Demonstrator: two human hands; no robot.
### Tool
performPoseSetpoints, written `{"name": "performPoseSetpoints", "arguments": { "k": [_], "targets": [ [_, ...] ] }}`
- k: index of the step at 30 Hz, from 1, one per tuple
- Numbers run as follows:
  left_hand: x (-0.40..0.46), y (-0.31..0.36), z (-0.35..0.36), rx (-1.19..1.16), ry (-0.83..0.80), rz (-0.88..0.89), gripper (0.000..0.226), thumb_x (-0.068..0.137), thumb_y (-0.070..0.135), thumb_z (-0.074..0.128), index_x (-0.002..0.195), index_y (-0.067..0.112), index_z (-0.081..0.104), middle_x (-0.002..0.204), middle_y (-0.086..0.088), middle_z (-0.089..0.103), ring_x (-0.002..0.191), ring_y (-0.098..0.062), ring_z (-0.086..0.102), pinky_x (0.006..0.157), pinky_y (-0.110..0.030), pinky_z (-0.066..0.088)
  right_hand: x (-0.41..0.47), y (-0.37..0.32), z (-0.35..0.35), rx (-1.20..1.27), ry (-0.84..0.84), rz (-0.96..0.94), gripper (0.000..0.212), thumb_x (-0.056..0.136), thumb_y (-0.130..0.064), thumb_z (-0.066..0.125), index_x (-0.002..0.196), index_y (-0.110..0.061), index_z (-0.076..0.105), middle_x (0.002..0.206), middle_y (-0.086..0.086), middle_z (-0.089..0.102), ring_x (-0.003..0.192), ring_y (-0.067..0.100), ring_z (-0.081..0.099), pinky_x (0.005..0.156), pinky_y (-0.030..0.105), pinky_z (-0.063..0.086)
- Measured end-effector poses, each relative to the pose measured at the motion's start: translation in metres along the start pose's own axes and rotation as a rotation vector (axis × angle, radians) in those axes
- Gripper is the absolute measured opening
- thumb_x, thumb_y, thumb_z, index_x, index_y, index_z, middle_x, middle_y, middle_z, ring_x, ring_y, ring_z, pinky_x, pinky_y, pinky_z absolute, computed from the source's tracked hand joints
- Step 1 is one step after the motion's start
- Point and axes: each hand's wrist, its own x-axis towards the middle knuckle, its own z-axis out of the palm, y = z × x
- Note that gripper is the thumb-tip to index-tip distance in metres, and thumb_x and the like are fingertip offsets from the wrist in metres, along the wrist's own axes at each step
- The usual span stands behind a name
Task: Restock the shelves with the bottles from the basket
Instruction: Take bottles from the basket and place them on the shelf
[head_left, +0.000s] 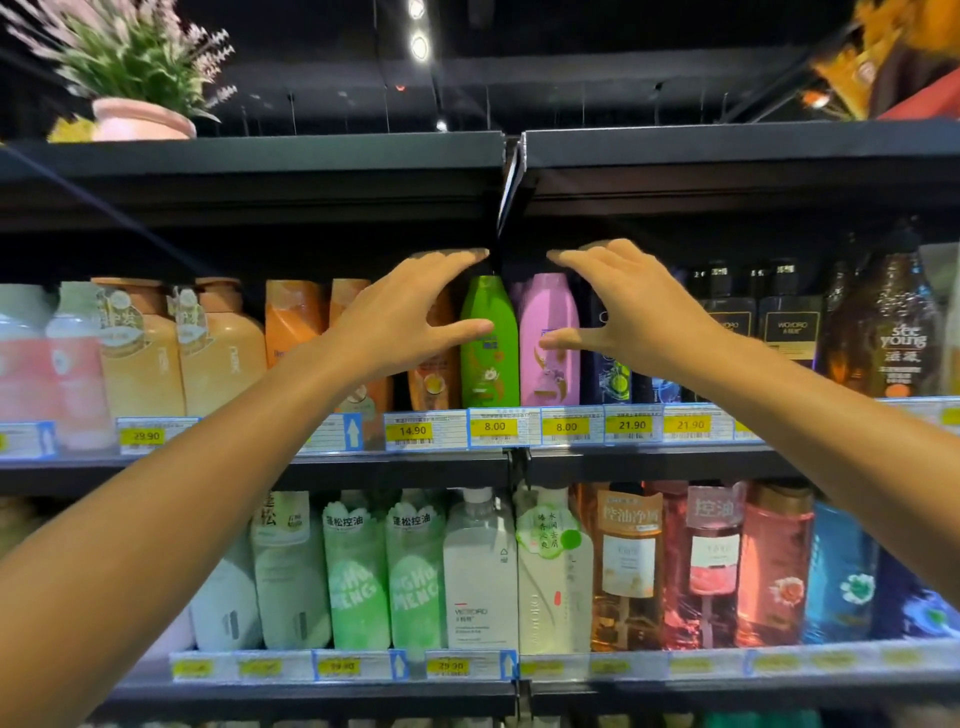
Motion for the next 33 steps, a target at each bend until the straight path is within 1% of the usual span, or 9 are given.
{"name": "performPoseSetpoints", "arguments": {
  "k": [6,11,13,17,20,21,24,29,33],
  "targets": [
    [-0.045,-0.019,-0.039,0.001,0.089,0.050,0.055,0.098,0.043,0.060,0.147,0.023,0.049,0.146,0.003,0.054,0.138,-0.014,0.044,0.112,-0.037,0.041,-0.010,-0.032,-0.006,0.060,0.144,-0.030,0.074,0.086,-0.057,0.065,0.147,-0.018,0.045,0.144,0.003,0.054,0.136,0.023,0.044,0.111,0.042,0.041],
    [-0.116,-0.022,-0.066,0.047,0.062,-0.005,0.047,0.097,0.037,0.064,0.140,0.020,0.056,0.138,0.001,0.060,0.129,-0.017,0.052,0.107,-0.040,0.045,-0.035,-0.078,0.000,0.106,0.160,-0.118,0.057,0.093,-0.052,0.058,0.141,-0.021,0.053,0.134,0.002,0.062,0.125,0.022,0.054,0.100,0.041,0.049],
    [-0.151,-0.023,-0.077,0.072,0.017,-0.058,0.049,0.096,0.042,0.060,0.140,0.021,0.057,0.138,0.002,0.060,0.129,-0.017,0.053,0.108,-0.039,0.044,-0.049,-0.100,0.005,0.175,0.096,-0.133,0.054,0.093,-0.055,0.053,0.138,-0.026,0.055,0.136,-0.002,0.061,0.127,0.019,0.053,0.098,0.039,0.051],
    [-0.230,-0.013,-0.101,0.170,-0.138,-0.220,0.055,0.098,0.060,0.050,0.145,0.033,0.050,0.148,0.008,0.052,0.138,-0.011,0.044,0.115,-0.037,0.040,-0.082,-0.142,0.017,0.333,-0.044,-0.184,0.056,0.093,-0.057,0.054,0.141,-0.029,0.054,0.141,-0.003,0.057,0.132,0.017,0.049,0.105,0.039,0.047],
    [-0.292,0.002,-0.117,0.193,-0.247,-0.331,0.067,0.092,0.069,0.039,0.144,0.030,0.054,0.150,0.009,0.050,0.139,-0.006,0.038,0.118,-0.013,0.018,-0.110,-0.175,0.032,0.417,-0.147,-0.225,0.060,0.091,-0.064,0.050,0.140,-0.030,0.055,0.142,-0.007,0.056,0.134,0.013,0.046,0.110,0.032,0.039],
    [-0.313,0.005,-0.122,0.203,-0.309,-0.378,0.072,0.091,0.073,0.035,0.145,0.029,0.053,0.153,0.009,0.047,0.141,-0.006,0.036,0.119,-0.012,0.015,-0.118,-0.186,0.039,0.439,-0.196,-0.243,0.063,0.090,-0.069,0.046,0.139,-0.030,0.056,0.142,-0.007,0.056,0.135,0.012,0.046,0.112,0.032,0.037],
    [-0.382,0.015,-0.140,0.237,-0.484,-0.478,0.074,0.094,0.078,0.026,0.150,0.033,0.045,0.160,0.009,0.037,0.149,-0.011,0.029,0.126,-0.037,0.020,-0.135,-0.229,0.058,0.492,-0.354,-0.296,0.077,0.086,-0.078,0.032,0.140,-0.028,0.056,0.147,-0.005,0.052,0.138,0.014,0.042,0.116,0.033,0.033],
    [-0.483,0.026,-0.192,0.249,-0.635,-0.707,0.073,0.093,0.078,0.026,0.153,0.039,0.037,0.164,0.014,0.026,0.153,-0.010,0.018,0.127,-0.034,0.013,-0.156,-0.324,0.070,0.650,-0.502,-0.394,0.094,0.081,-0.089,0.014,0.143,-0.029,0.052,0.149,-0.007,0.047,0.138,0.014,0.040,0.118,0.038,0.032],
    [-0.548,0.025,-0.238,0.251,-0.670,-0.843,0.085,0.088,0.086,0.019,0.155,0.036,0.037,0.163,0.013,0.029,0.151,-0.008,0.024,0.126,-0.029,0.014,-0.164,-0.403,0.073,0.683,-0.574,-0.453,0.077,0.088,-0.080,0.030,0.144,-0.031,0.051,0.151,-0.010,0.046,0.141,0.011,0.036,0.121,0.033,0.026]
  ]
}}
